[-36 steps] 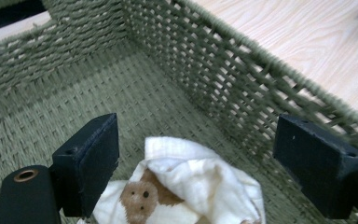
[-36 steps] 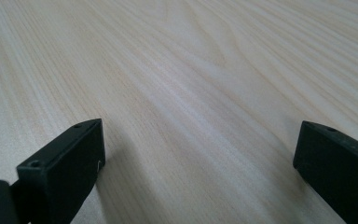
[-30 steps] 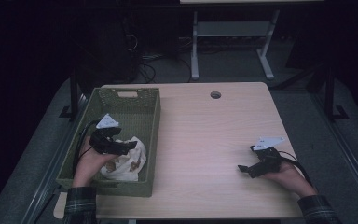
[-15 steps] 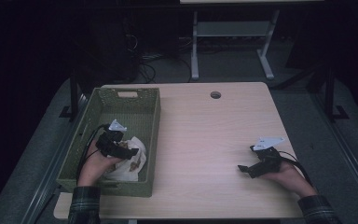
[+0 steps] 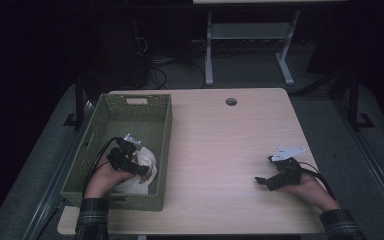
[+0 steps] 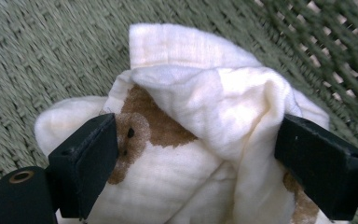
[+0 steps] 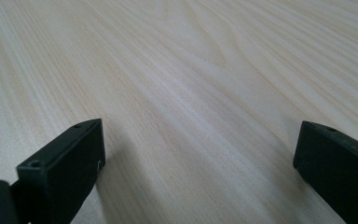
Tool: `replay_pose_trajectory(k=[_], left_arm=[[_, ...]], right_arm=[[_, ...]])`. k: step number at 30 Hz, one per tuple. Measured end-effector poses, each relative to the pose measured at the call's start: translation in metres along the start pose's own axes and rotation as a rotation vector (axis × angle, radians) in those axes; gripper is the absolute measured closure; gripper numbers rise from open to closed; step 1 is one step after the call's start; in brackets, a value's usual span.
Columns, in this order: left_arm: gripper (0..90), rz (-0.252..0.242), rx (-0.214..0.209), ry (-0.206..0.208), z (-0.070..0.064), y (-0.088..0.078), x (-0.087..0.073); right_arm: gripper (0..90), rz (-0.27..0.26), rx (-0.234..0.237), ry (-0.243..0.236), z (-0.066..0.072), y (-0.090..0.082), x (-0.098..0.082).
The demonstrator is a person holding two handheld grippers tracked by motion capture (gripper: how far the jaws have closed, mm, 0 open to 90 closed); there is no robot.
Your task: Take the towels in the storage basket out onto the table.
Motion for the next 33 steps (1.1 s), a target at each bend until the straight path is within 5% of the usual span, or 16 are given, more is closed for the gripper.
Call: replay_pose_trajectory(k=[11, 18, 20, 24, 25, 33], left_arm=[[14.8, 0.055, 0.033, 0.022, 0.0, 0.006, -0.004], [66.9, 0.087, 0.042, 0.021, -0.002, -0.003, -0.005], [71.9, 0.091, 0.026, 0.016, -0.003, -0.008, -0.005], [74.0, 0.016, -0.015, -0.001, -0.003, -0.02, 0.001], [74.2, -0.036, -0.044, -0.02, -0.002, -0.025, 0.005], [74.2, -0.138, -0.073, -0.032, 0.0, -0.041, 0.014]], right_arm=[[1.5, -0.002, -0.001, 0.002, 0.0, 0.0, 0.0], [1.5, -0.002, 0.0, 0.001, 0.0, 0.0, 0.0], [1.5, -0.001, 0.0, 0.002, 0.0, 0.0, 0.0], [1.5, 0.0, 0.0, 0.002, 0.0, 0.0, 0.0], [1.5, 0.0, 0.0, 0.002, 0.0, 0.0, 0.0], [1.5, -0.001, 0.0, 0.001, 0.0, 0.0, 0.0]])
Point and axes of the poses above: each handheld gripper's, and its own axes: y roughly forward along the jaws, x roughly out of its top, z roughly to its left, the point moved 8 cm from there along y, roughly forward along the jaws, and after that the axes turned 6 degrees about -y, right-handed, at the moved point
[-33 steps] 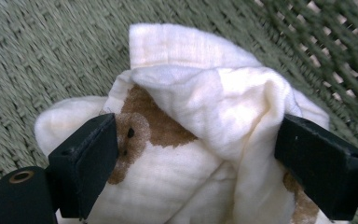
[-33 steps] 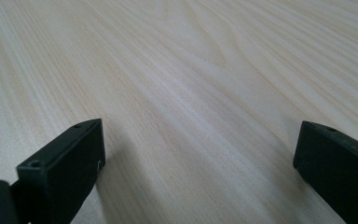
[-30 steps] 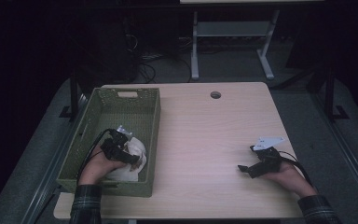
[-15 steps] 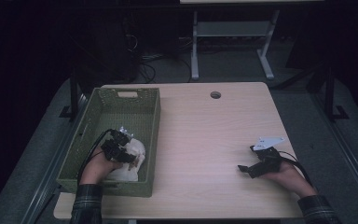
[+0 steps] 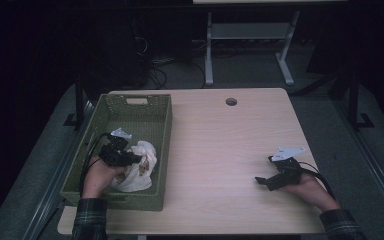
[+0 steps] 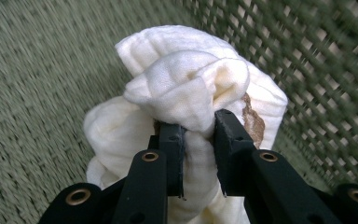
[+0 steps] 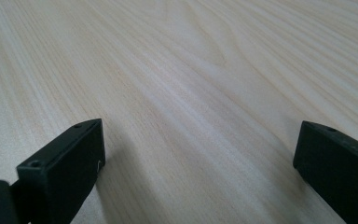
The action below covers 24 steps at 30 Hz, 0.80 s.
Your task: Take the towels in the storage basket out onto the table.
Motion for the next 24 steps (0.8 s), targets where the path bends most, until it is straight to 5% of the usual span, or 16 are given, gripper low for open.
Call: replay_pose_trajectory(k=[8, 24], left_arm=[[74.2, -0.137, -0.066, -0.007, -0.004, -0.02, 0.013], [74.4, -0.336, -0.106, 0.01, -0.013, -0.065, 0.043]], right_arm=[[1.5, 0.0, 0.0, 0.0, 0.0, 0.0, 0.0], [1.5, 0.0, 0.0, 0.001, 0.0, 0.0, 0.0]])
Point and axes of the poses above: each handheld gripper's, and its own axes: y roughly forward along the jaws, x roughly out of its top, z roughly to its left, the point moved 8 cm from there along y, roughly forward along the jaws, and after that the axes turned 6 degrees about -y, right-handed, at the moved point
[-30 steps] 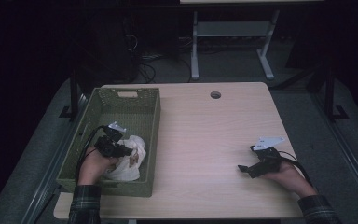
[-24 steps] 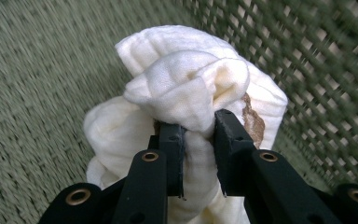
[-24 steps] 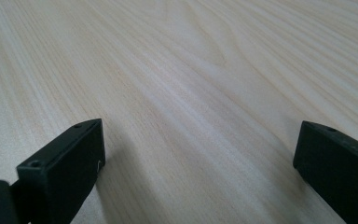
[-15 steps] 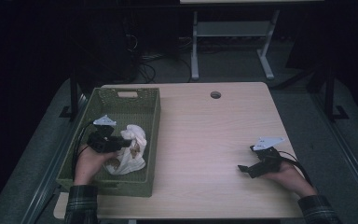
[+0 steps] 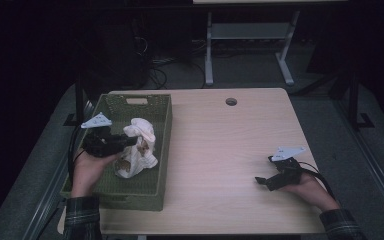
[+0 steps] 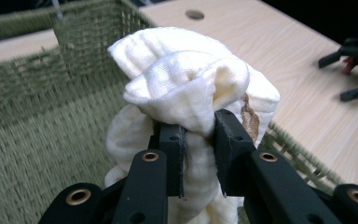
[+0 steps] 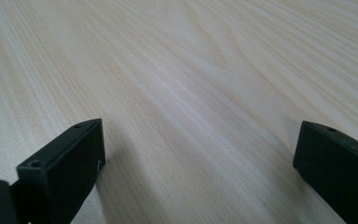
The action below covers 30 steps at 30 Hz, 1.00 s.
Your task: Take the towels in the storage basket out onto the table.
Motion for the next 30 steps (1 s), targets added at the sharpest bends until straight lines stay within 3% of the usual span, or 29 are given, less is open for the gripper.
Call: replay_pose_trajectory(k=[12, 15, 30], left_arm=[[74.7, -0.087, -0.03, 0.015, -0.016, -0.013, 0.034], [74.7, -0.116, -0.056, 0.024, -0.026, -0.016, 0.047], [74.7, -0.144, -0.142, 0.073, -0.069, -0.001, 0.073]], right_arm=[[1.5, -0.001, 0.0, 0.001, 0.0, 0.0, 0.0], [1.5, -0.001, 0.0, 0.001, 0.0, 0.0, 0.0], [1.5, -0.001, -0.001, 0.0, 0.0, 0.0, 0.0]])
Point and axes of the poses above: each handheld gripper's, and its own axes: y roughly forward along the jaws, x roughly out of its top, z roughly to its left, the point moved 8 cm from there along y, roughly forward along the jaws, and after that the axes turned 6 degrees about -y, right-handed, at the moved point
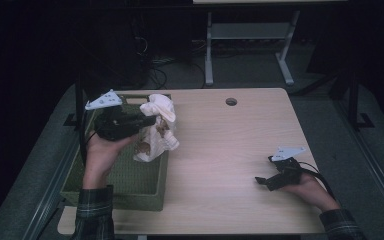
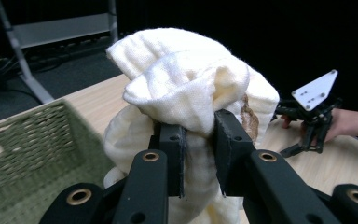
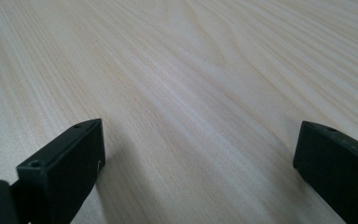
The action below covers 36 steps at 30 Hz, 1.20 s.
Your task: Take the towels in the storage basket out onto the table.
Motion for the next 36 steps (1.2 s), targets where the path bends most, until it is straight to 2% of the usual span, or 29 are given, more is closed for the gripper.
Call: replay_pose_trajectory(k=[13, 14, 21, 24, 26, 32, 36], left_arm=[[74.7, 0.001, -0.099, 0.042, -0.034, 0.034, 0.01], [74.7, 0.005, -0.114, 0.052, -0.04, 0.041, 0.011], [74.7, 0.018, -0.154, 0.069, -0.055, 0.057, 0.011], [74.6, 0.034, -0.18, 0.076, -0.063, 0.07, 0.007], [74.7, 0.039, -0.183, 0.08, -0.064, 0.073, 0.006], [74.7, 0.065, -0.189, 0.075, -0.075, 0.097, -0.002], [74.7, 0.061, -0.192, 0.077, -0.08, 0.108, -0.005]], right_arm=[[1.5, 0.0, 0.0, 0.001, 0.0, 0.0, 0.0], [1.5, 0.0, 0.0, 0.001, 0.0, 0.0, 0.0], [1.5, 0.0, 0.0, 0.0, 0.0, 0.0, 0.0], [1.5, 0.0, 0.0, 0.0, 0.0, 0.0, 0.0], [1.5, 0.0, 0.0, 0.0, 0.0, 0.0, 0.0], [1.5, 0.0, 0.0, 0.0, 0.0, 0.0, 0.0], [1.5, 0.0, 0.0, 0.0, 0.0, 0.0, 0.0]])
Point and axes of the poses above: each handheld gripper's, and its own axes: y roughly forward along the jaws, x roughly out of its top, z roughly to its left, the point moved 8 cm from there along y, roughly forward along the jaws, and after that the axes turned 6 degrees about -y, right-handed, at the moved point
